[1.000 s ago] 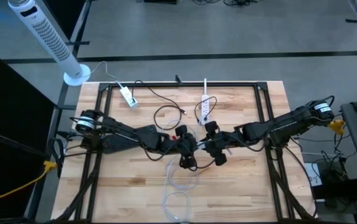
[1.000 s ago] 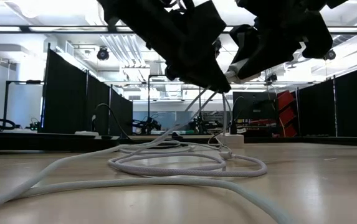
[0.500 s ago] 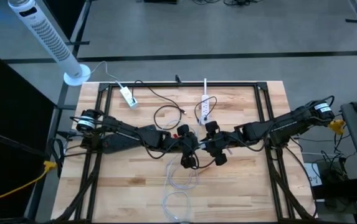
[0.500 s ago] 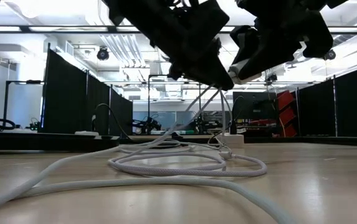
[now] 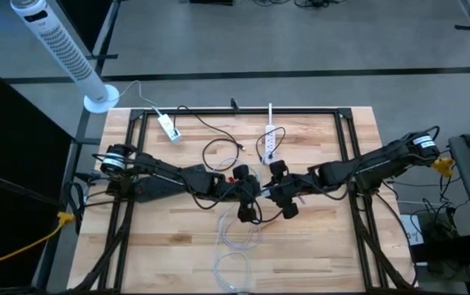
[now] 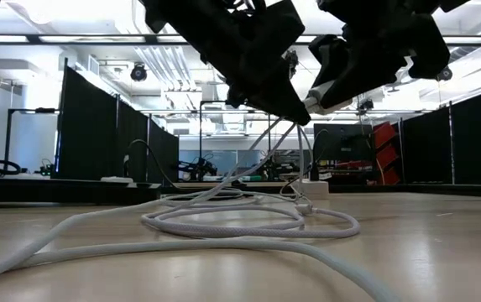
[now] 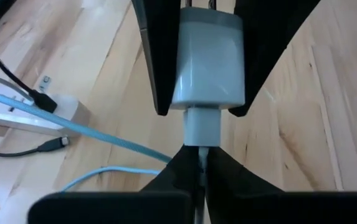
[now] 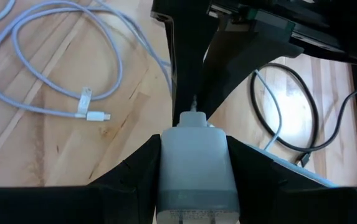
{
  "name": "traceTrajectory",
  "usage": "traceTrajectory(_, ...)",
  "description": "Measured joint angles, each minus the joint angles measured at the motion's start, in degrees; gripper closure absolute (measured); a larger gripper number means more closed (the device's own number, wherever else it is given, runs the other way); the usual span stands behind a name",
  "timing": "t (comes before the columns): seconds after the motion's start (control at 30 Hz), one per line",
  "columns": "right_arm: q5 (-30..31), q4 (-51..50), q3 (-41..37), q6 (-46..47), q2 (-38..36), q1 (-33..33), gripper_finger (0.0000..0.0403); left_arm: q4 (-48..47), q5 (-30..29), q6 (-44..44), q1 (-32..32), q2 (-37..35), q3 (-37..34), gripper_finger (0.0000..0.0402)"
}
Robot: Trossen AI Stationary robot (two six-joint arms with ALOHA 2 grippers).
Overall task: Insert USB
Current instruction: Insert the white USB cable into the charger adapter
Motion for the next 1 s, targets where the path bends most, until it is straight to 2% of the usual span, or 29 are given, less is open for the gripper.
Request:
traceTrajectory(0.33, -1.4, 0.6, 0.4, -0.2, 4.3, 0.0, 0.0262, -2.6, 2.5, -1.1, 0.3, 5.6, 4.2, 0.0400)
traceTrajectory(0.6, -3.7, 0.0, 1.2, 2.2, 6.9, -0.2, 0.0262, -12.3, 3.0, -1.5, 0.3, 11.0, 12.2, 0.0401)
traceTrajectory(1.0, -4.4, -1.8, 1.2, 5.2, 6.2, 0.8, 0.0262, -11.3, 2.7, 0.5, -0.7, 9.9, 12.1, 0.0401)
